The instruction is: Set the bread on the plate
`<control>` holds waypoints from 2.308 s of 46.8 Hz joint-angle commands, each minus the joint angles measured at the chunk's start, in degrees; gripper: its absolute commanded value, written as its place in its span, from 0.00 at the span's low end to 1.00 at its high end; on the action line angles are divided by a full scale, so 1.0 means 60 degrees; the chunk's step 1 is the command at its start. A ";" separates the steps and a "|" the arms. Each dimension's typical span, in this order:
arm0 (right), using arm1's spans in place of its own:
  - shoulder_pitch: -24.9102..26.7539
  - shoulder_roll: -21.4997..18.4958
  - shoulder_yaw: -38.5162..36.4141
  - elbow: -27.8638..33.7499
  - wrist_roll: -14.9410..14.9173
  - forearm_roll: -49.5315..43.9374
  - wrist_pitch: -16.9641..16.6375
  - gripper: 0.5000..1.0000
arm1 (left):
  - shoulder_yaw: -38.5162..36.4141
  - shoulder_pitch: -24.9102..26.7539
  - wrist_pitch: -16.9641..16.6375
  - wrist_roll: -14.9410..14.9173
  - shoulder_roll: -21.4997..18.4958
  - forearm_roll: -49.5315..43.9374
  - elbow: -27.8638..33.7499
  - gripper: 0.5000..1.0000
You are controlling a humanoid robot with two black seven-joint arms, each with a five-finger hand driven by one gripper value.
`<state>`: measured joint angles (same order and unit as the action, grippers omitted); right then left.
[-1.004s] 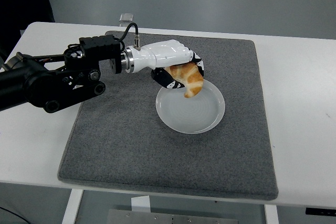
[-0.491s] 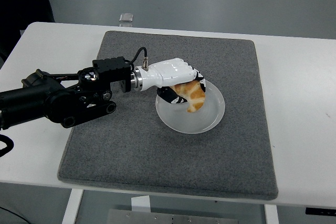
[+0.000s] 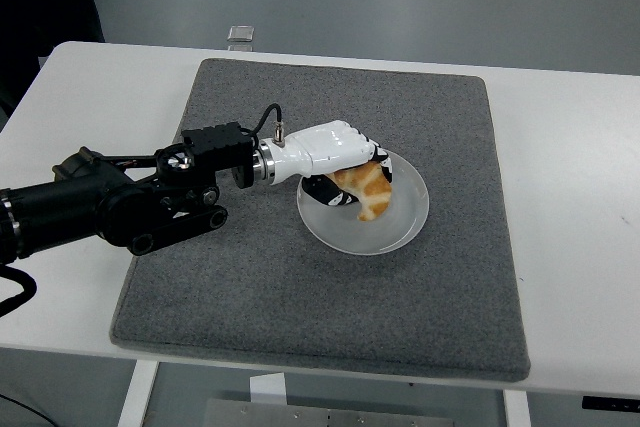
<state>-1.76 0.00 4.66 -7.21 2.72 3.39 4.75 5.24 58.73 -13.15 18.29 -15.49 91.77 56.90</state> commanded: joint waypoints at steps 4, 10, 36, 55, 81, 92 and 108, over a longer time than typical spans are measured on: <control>0.0000 0.0000 0.0000 0.0000 0.0000 0.0006 0.0000 0.90 | -0.0024 -0.0032 -0.0253 -0.0001 0.0018 -0.0016 -0.0065 0.00; 0.0000 0.0000 0.0000 0.0000 0.0000 -0.0008 0.0000 0.90 | -0.0024 -0.0032 -0.0386 -0.0016 0.0018 -0.0016 -0.0094 0.02; 0.0000 0.0000 0.0000 0.0000 0.0000 0.0006 0.0000 0.90 | -0.0097 -0.0208 -0.0386 -0.0001 0.0018 -0.0104 -0.0065 0.84; 0.0000 0.0000 0.0000 0.0000 0.0000 -0.0008 0.0000 0.90 | 0.0078 -0.0237 -0.0386 0.0116 -0.0099 -0.0557 0.0081 0.99; 0.0000 0.0000 0.0000 0.0000 0.0000 -0.0008 0.0000 0.90 | 0.1103 0.0202 -0.0181 0.0218 -0.0553 -0.5038 0.0433 1.00; 0.0000 0.0000 0.0000 0.0000 0.0000 0.0006 0.0000 0.90 | 0.2772 0.0173 0.1195 0.0204 -0.0992 -0.6475 0.0097 1.00; 0.0000 0.0000 0.0000 0.0000 0.0000 -0.0008 0.0000 0.90 | 0.4209 0.0143 0.4022 0.0087 -0.1403 -0.9564 -0.1616 1.00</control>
<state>-1.75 0.00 4.66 -7.21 2.72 3.40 4.75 30.43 59.33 8.41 19.11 -23.91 39.20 49.92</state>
